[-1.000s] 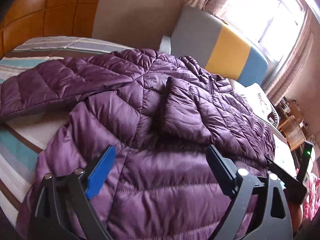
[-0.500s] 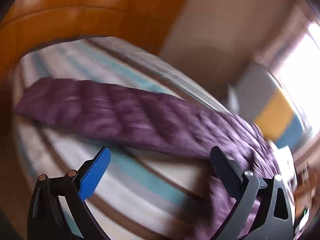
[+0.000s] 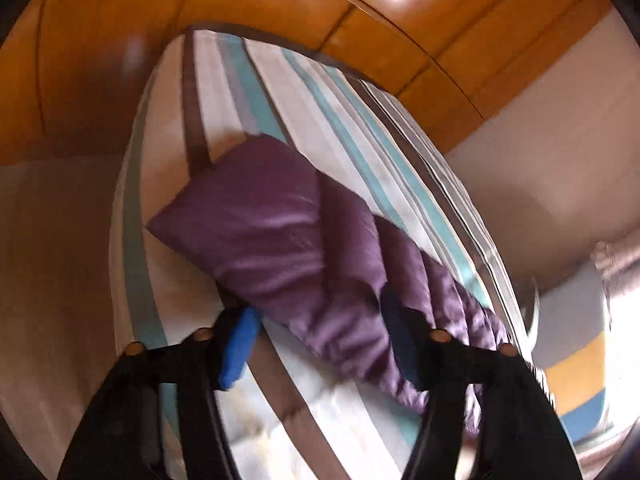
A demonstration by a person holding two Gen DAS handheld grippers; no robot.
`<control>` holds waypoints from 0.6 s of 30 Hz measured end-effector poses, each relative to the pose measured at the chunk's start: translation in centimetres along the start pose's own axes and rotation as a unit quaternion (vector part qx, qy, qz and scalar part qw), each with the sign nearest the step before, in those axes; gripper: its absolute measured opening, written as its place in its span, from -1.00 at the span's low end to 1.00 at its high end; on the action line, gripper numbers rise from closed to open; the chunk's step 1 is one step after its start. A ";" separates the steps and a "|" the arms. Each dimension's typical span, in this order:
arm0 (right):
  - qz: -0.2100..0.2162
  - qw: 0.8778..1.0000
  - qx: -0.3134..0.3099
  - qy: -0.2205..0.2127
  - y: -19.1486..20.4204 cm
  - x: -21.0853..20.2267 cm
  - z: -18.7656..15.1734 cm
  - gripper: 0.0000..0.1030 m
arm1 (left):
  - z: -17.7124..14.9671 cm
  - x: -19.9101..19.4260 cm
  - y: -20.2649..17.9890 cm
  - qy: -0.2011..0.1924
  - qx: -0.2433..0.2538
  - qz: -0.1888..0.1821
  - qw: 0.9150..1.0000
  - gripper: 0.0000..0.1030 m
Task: Fold large clothes
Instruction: 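Grasp the other sleeve with the left gripper and fold it across the body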
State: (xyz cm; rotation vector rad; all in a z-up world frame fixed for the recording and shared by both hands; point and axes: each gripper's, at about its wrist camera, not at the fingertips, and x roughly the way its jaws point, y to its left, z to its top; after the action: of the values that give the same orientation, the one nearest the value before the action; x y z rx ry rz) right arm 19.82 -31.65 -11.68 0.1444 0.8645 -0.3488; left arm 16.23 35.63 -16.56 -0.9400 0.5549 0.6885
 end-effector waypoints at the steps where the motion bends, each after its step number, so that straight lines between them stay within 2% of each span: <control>1: 0.000 1.000 0.000 0.000 0.0 0.0 0.0 0.34 | 0.1 0.2 -0.1 -0.006 0.000 0.005 1.000 -0.02; 4: 0.000 1.000 0.000 0.000 0.0 0.0 0.0 0.34 | 0.2 0.6 -0.2 -0.012 0.010 0.025 1.000 -0.55; 6: 0.000 1.000 0.000 0.000 0.0 0.0 0.0 0.34 | 0.3 0.5 -0.1 -0.014 0.018 0.027 0.999 -0.77; 9: -0.001 1.000 -0.001 -0.001 0.0 0.0 0.0 0.34 | -0.3 -0.7 -1.7 -0.041 0.045 0.038 0.997 -0.85; 13: -0.002 1.000 -0.001 -0.002 0.1 0.0 -0.1 0.34 | -1.2 -2.9 -4.4 -0.072 0.082 0.011 0.994 -0.86; 18: -0.001 1.000 0.000 -0.002 0.0 0.0 -0.1 0.34 | -3.7 -6.1 -10.1 -0.110 0.178 -0.056 0.976 -0.86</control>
State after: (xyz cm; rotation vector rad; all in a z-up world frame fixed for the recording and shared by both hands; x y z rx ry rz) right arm 19.74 -31.61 -11.70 0.1423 0.8610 -0.3497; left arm 19.22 26.54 -8.70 -0.5475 0.4066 0.5591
